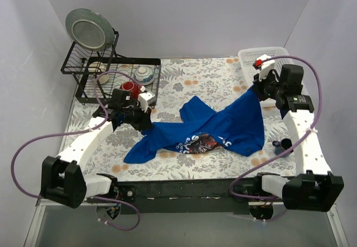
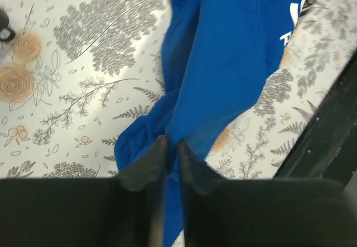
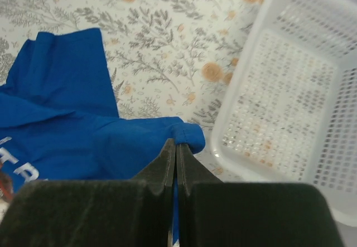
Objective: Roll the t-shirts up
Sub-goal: Flatten out the T-shirt at the center of the board.
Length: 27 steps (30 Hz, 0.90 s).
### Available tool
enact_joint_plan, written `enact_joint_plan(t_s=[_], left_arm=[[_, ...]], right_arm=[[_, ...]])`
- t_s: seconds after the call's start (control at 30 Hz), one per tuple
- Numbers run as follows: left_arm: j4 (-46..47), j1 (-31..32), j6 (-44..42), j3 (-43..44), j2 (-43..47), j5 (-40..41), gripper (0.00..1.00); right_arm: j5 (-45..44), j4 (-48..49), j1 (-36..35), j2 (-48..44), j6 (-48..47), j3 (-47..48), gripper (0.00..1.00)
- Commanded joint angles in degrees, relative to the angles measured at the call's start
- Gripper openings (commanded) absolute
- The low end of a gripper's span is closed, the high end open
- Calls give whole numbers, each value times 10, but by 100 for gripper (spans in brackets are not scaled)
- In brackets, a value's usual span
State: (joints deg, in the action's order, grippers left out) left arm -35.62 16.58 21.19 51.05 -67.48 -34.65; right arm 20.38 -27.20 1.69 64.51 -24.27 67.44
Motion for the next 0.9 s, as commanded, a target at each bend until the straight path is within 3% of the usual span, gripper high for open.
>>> enact_joint_plan(t_s=[0.0,0.03,0.07,0.2,0.37,0.57,0.73,0.87], left_arm=[[63,-1,-10,34,-44,62,30],[66,-1,-6,44,-35,70,53],[72,-1,-10,44,-3,73,62],[48,1,-48,12,112,30,77],[-40,8,-118,-49,162,-2,75],[-21,11,-155,-84,139,-11,72],[-23,49,-163,-96,83,20,64],[15,63,-151,-110,75,36,65]], right_arm=[[21,29,-6,50,-2,1,1],[22,29,-6,61,-1,3,1],[21,31,-6,75,-2,3,1],[7,48,-6,89,-2,-11,1],[9,57,-6,79,11,-29,1],[4,53,-6,62,13,-51,1],[-1,48,-6,51,12,-57,1],[-5,49,-6,47,12,-64,1]])
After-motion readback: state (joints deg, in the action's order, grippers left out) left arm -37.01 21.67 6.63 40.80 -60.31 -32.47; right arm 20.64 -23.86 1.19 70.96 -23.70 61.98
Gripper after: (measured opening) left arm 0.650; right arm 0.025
